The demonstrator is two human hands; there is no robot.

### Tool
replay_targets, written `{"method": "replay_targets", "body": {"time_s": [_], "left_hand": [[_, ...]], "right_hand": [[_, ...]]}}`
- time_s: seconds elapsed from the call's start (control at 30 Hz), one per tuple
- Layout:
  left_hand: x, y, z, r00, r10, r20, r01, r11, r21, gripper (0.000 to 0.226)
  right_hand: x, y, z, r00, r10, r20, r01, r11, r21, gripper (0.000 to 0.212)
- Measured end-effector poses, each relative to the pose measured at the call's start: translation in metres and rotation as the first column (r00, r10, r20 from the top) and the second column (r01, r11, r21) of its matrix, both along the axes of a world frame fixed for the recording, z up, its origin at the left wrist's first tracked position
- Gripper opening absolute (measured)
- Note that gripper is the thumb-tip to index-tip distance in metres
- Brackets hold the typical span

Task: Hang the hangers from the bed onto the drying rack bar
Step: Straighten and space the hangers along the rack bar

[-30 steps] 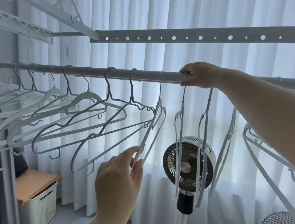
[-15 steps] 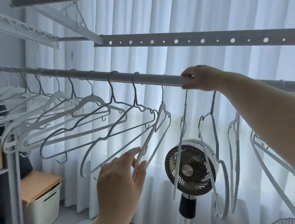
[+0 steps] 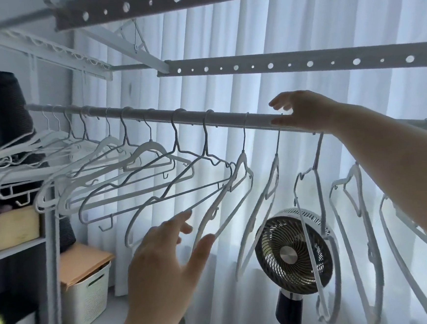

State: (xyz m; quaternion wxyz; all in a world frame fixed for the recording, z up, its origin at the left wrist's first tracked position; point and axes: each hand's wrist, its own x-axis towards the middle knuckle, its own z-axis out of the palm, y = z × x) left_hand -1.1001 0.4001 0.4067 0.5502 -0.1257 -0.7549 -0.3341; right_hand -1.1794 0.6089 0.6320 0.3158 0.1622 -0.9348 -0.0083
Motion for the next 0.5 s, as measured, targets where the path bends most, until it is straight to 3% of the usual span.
{"method": "replay_targets", "body": {"time_s": [0.1, 0.23, 0.4, 0.5], "left_hand": [[0.005, -0.015, 0.005, 0.999, 0.038, -0.034, -0.037, 0.999, 0.018, 0.061], [-0.005, -0.045, 0.014, 0.981, 0.18, -0.077, -0.182, 0.983, -0.019, 0.037], [-0.035, -0.073, 0.01, 0.995, 0.098, -0.019, -0.098, 0.995, -0.024, 0.037], [-0.049, -0.089, 0.003, 0.998, -0.036, 0.047, 0.039, 0.998, -0.047, 0.039]], "right_hand": [[-0.001, -0.01, -0.001, 1.0, 0.024, -0.019, -0.024, 1.0, -0.007, 0.044], [-0.006, -0.034, 0.001, 1.0, 0.013, -0.016, -0.013, 1.0, 0.009, 0.042], [-0.021, -0.078, 0.003, 1.0, -0.009, -0.022, 0.009, 1.0, 0.013, 0.04], [-0.031, -0.104, -0.002, 0.997, -0.073, -0.01, 0.074, 0.997, 0.018, 0.042]]}}
